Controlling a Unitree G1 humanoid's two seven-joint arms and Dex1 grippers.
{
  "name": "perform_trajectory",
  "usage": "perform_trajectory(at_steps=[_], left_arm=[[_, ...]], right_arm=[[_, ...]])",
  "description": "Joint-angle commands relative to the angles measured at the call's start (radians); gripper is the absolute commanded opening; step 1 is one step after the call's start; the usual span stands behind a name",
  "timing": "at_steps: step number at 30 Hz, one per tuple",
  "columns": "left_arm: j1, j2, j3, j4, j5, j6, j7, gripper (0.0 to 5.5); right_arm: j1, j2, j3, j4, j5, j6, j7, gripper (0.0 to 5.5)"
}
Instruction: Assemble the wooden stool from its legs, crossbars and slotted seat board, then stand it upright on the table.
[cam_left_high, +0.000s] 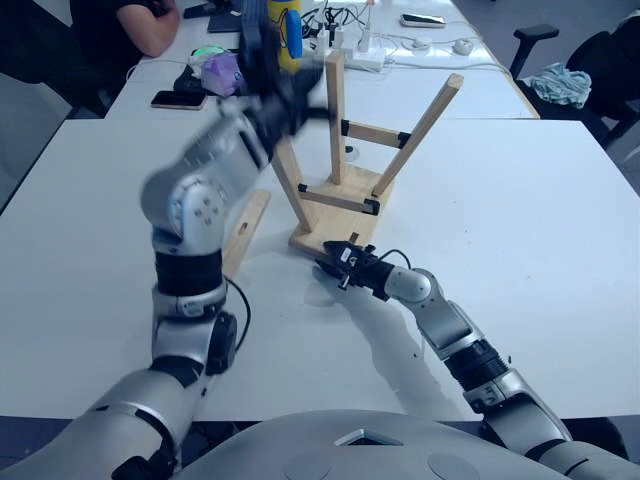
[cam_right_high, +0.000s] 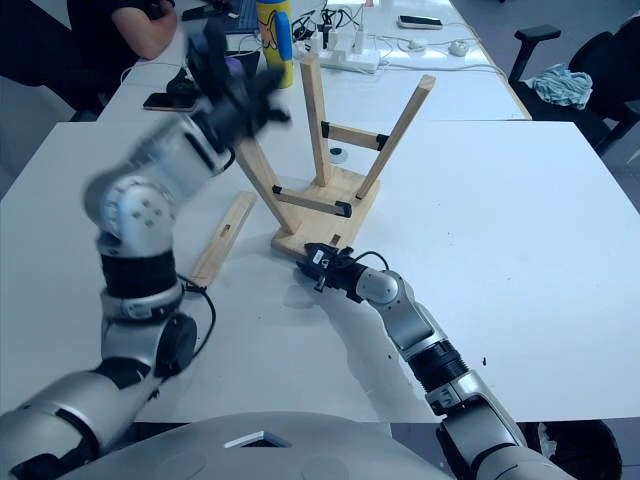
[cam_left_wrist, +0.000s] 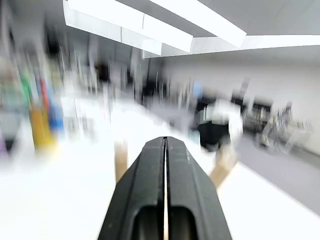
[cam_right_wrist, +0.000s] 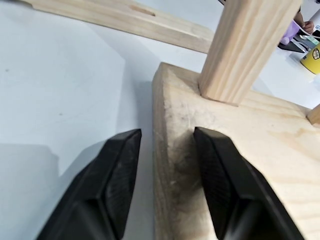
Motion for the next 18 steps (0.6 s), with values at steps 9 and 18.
perform_trajectory(at_steps=[9,18], left_arm=[[-0.134,-0.022,0.022,-0.153,0.094,-0.081,0.082,0.02],[-0.218,0.108,0.032,-0.230,0.237,-0.169,0.072,0.02]], right_arm=[[0.093,-0.027,0.050,0.113,-0.052,0.108,0.024,1.96],[0.100,-0.027,0.050,0.117,-0.053,0.104,0.010,1.96]])
